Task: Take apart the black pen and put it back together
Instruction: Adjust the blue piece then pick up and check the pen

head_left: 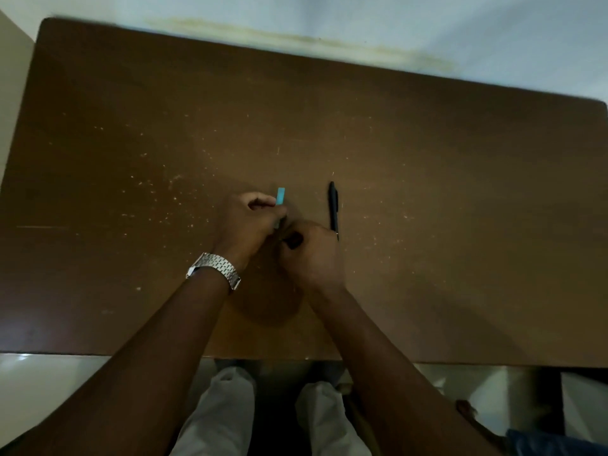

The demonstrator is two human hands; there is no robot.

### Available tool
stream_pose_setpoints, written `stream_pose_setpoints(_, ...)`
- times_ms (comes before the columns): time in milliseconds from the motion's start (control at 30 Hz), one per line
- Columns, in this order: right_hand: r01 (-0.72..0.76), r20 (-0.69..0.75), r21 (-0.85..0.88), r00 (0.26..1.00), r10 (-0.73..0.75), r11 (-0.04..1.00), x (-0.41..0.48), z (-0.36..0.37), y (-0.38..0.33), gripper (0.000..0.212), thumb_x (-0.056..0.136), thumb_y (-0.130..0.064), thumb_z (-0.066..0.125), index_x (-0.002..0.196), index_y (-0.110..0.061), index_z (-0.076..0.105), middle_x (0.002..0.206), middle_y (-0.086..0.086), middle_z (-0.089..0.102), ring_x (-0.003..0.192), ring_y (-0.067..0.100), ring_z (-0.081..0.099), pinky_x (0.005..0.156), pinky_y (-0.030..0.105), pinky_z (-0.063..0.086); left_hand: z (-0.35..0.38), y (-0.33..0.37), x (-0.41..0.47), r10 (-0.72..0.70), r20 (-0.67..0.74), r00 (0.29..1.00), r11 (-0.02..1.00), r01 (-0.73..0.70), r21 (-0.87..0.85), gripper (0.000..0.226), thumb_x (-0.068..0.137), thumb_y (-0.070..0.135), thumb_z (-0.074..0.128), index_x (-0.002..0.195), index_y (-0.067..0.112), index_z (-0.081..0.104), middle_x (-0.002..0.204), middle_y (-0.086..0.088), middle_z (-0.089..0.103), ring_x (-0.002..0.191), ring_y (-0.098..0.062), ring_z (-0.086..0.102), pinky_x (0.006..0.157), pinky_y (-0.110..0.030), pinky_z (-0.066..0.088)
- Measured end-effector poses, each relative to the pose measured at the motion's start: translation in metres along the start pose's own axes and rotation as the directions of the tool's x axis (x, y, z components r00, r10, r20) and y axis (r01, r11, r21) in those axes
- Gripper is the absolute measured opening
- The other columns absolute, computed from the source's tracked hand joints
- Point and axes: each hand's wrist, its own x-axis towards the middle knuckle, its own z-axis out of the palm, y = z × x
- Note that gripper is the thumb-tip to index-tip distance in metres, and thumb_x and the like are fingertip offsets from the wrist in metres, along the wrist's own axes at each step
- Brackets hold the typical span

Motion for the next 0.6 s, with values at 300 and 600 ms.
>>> stream_pose_setpoints(300,-0.127,-0.032,0.739,0.974,0.223,0.662,-0.011,-0.011,0.007,0.013,0.091,-0.007,0.078,0.094,-0.019,0.079,0.084,0.008,0.082,0.078,0.024,0.080,0.067,0.028,0.063,0.000,0.004,-0.010,-0.147,0.195,0.970,0.784,0.234,-0.575,0.024,0.081,0.003,0.083,0.099,0.008,0.068,0.089,-0.006,0.083,0.086,-0.017,0.080,0.072,-0.026,0.063)
stream_pose_setpoints(600,-0.181,0.030,0.816,0.962,0.272,0.550,-0.008,-0.013,0.004,0.014,0.091,-0.004,0.078,0.104,-0.008,0.080,0.093,0.010,0.083,0.080,0.021,0.080,0.071,0.028,0.063,0.007,0.016,-0.019,-0.154,0.191,0.969,0.715,0.242,-0.655,0.025,0.083,-0.001,0.080,0.104,0.002,0.067,0.083,-0.006,0.082,0.081,-0.015,0.080,0.068,-0.023,0.062)
